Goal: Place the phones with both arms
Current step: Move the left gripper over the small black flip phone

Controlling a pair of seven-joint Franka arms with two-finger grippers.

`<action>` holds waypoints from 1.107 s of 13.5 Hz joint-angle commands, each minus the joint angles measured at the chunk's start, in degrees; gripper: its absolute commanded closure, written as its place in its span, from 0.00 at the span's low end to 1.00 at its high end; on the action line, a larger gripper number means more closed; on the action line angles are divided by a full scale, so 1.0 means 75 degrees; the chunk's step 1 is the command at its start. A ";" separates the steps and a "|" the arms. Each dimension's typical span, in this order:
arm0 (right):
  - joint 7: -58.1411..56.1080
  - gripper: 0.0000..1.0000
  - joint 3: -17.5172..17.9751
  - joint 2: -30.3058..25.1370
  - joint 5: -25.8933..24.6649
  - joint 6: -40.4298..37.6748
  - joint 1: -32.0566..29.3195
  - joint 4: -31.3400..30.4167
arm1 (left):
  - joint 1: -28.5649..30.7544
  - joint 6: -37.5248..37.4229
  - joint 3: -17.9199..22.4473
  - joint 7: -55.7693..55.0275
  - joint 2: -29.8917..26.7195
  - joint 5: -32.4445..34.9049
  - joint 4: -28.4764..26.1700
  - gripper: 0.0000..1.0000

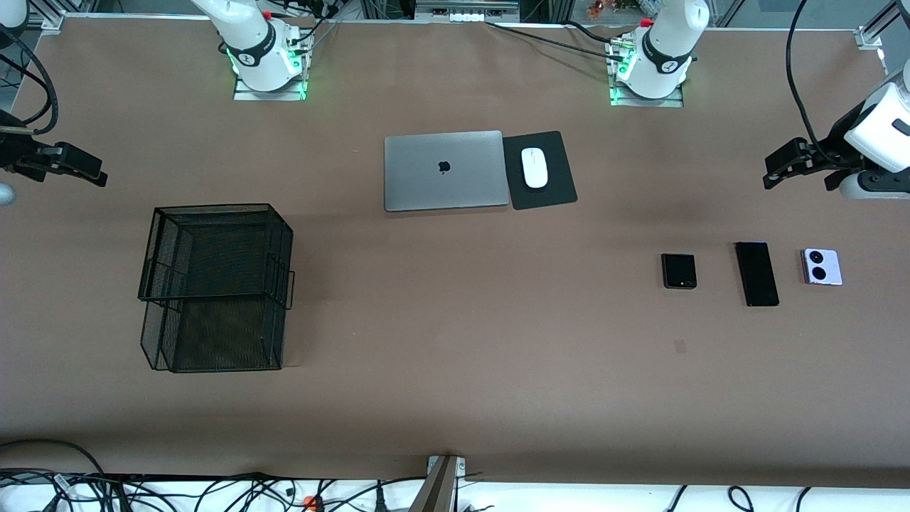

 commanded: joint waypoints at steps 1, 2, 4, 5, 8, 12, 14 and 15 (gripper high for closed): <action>0.0070 0.00 0.0119 -0.0011 0.0003 -0.0122 -0.0103 0.0089 | 0.0048 -0.0136 -0.0053 0.0167 0.0108 0.0068 0.0230 0.00; 0.0070 0.00 0.0119 -0.0011 0.0003 -0.0122 -0.0103 0.0089 | 0.0048 -0.0136 -0.0053 0.0156 0.0108 0.0068 0.0230 0.00; 0.0070 0.00 0.0119 -0.0011 0.0003 -0.0122 -0.0103 0.0089 | 0.0059 -0.0136 -0.0053 0.0144 0.0108 0.0033 0.0230 0.00; 0.0070 0.00 0.0119 -0.0011 -0.0008 -0.0134 -0.0103 0.0089 | 0.0059 -0.0136 -0.0042 0.0144 0.0119 0.0009 0.0230 0.00; 0.0070 0.00 0.0119 -0.0011 0.0003 -0.0099 -0.0103 0.0089 | 0.0060 -0.0136 -0.0030 0.0133 0.0131 0.0009 0.0230 0.00; 0.0070 0.00 0.0119 -0.0023 0.0003 -0.0087 -0.0103 0.0089 | 0.0060 -0.0148 -0.0018 0.0097 0.0260 0.0021 0.0242 0.00; 0.0070 0.00 0.0119 -0.0035 0.0003 -0.0064 -0.0103 0.0089 | 0.0060 -0.0148 0.0005 0.0086 0.0435 0.0009 0.0288 0.00; 0.0070 0.00 0.0119 -0.0035 0.0003 -0.0029 -0.0103 0.0089 | 0.0059 -0.0218 0.0017 0.0074 0.0506 0.0021 0.0428 0.00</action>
